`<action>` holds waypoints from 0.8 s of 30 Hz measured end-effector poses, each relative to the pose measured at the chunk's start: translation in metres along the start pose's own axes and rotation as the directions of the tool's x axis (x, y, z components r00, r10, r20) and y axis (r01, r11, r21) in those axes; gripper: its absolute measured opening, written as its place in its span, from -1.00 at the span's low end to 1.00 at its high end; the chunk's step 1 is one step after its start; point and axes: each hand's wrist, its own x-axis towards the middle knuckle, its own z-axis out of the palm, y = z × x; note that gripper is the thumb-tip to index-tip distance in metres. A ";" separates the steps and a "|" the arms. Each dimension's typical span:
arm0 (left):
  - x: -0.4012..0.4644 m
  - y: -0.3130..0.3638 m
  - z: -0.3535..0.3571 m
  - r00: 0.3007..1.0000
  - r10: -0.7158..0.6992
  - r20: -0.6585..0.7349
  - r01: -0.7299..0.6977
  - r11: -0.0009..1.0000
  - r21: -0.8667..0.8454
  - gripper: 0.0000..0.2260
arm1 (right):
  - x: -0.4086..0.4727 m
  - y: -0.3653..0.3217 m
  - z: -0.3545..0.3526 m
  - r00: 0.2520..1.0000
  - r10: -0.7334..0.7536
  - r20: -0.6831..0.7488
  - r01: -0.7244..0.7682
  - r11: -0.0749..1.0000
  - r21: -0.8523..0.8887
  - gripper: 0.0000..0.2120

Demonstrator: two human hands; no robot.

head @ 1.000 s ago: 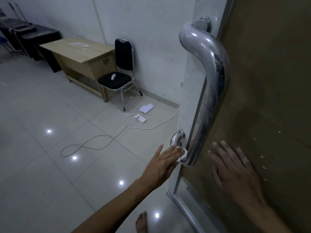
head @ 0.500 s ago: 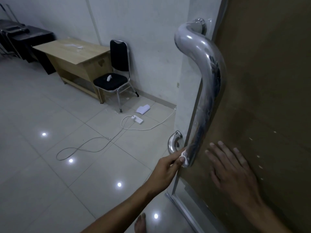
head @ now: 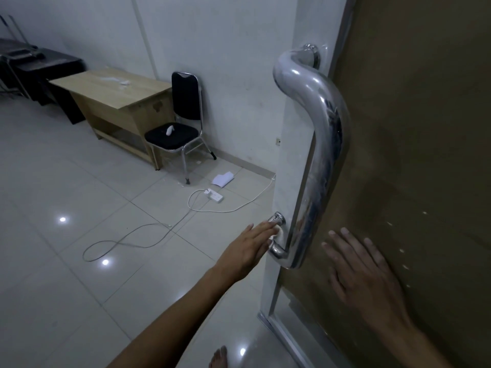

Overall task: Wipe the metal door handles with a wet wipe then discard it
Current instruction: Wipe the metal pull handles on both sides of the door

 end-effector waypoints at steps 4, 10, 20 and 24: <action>-0.019 0.008 0.010 0.997 -0.028 -0.066 0.021 0.993 -0.116 -0.61 | 0.000 0.000 0.001 1.000 0.001 -0.024 -0.001 1.000 0.007 -0.58; -0.032 0.017 0.017 0.999 0.031 -0.025 -0.033 0.995 -0.089 -0.53 | 0.000 0.000 0.003 0.999 -0.002 -0.040 0.003 1.000 0.011 -0.58; 0.009 0.013 0.005 0.973 -0.225 -0.047 0.199 0.926 -0.320 -0.62 | -0.001 0.001 0.005 1.000 -0.001 -0.016 0.002 1.000 0.002 -0.57; -0.027 0.014 0.021 0.992 -0.104 -0.074 0.080 0.958 -0.274 -0.60 | -0.002 0.001 0.005 1.000 -0.001 0.006 0.001 1.000 -0.008 -0.56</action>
